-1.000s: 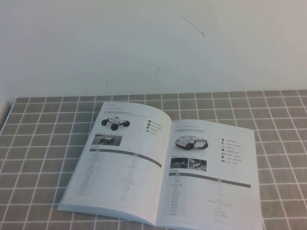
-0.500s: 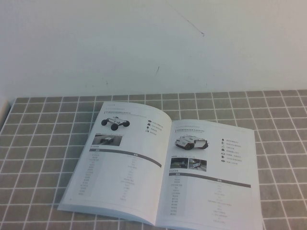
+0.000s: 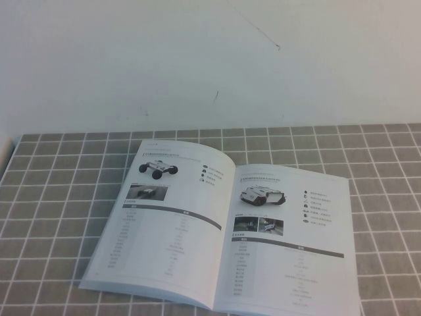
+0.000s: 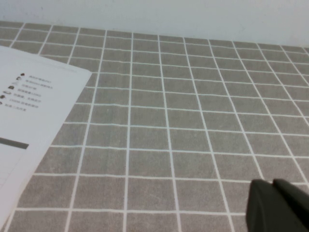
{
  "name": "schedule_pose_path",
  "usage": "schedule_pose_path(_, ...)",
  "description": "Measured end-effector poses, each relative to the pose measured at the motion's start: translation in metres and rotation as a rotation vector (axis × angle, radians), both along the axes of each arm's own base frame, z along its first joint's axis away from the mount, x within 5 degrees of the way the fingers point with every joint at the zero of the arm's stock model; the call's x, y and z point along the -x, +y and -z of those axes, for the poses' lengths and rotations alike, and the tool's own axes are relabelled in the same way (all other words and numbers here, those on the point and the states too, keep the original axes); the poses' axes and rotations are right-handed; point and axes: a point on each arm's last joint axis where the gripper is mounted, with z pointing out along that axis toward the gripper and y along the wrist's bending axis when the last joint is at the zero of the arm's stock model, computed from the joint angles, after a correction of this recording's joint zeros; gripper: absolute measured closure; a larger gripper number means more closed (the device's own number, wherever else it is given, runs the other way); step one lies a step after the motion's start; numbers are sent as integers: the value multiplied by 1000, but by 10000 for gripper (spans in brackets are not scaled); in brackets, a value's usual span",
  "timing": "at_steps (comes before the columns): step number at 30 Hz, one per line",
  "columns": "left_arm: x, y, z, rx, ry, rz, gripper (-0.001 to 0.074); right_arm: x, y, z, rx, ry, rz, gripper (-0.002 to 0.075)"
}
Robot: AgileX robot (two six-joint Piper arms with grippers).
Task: Close book
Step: 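Close the open booklet and leave it lying on the table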
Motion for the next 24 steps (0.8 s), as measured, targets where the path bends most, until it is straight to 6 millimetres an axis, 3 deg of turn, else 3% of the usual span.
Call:
schedule_pose_path(8, -1, 0, -2, 8, -41, -3, 739, -4, -1, -9, 51, -129, -7, 729)
schedule_pose_path(13, -4, 1, -20, 50, -256, -21, 739, -5, 2, -41, 87, -474, -34, 729)
schedule_pose_path(18, -2, 4, -45, 70, -532, -47, 739, 6, 7, -74, 111, -858, -65, 729)
schedule_pose_path(24, 8, 7, -69, 87, -819, -74, 739, 20, 8, -92, 100, -1112, -73, 729)
